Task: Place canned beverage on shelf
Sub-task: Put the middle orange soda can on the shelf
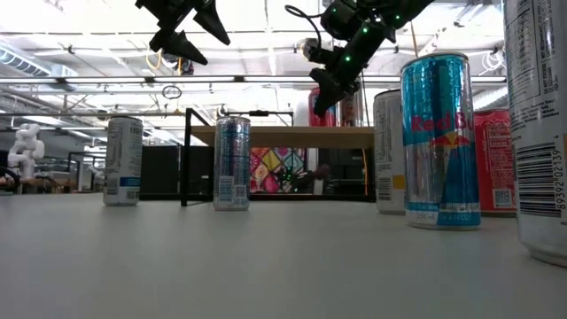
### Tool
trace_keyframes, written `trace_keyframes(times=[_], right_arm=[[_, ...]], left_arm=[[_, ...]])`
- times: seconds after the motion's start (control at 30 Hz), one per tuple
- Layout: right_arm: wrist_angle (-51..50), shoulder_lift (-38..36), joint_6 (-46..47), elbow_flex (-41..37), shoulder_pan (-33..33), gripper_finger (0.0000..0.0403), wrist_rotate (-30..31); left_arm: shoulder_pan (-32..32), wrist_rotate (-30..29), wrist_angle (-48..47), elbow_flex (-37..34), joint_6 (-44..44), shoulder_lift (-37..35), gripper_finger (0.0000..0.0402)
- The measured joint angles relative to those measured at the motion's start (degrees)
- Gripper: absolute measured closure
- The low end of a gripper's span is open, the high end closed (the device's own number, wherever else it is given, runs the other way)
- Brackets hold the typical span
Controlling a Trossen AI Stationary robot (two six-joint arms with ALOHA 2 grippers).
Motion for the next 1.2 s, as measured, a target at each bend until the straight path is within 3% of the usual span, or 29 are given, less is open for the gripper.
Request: trace_keyframes(times=[0.6,1.2], right_arm=[[-16.8,-5.9,0.4,0.0,0.2,0.0403,3.6],[-8.1,-5.6,0.1,0.1,-3.3,0.0403,2.7]], left_arm=[[0.0,0.1,-0.7,0.0,0.0,0.0,0.0009],[0.0,1.1,-0.5,0.0,0.1,0.0,0.0009]])
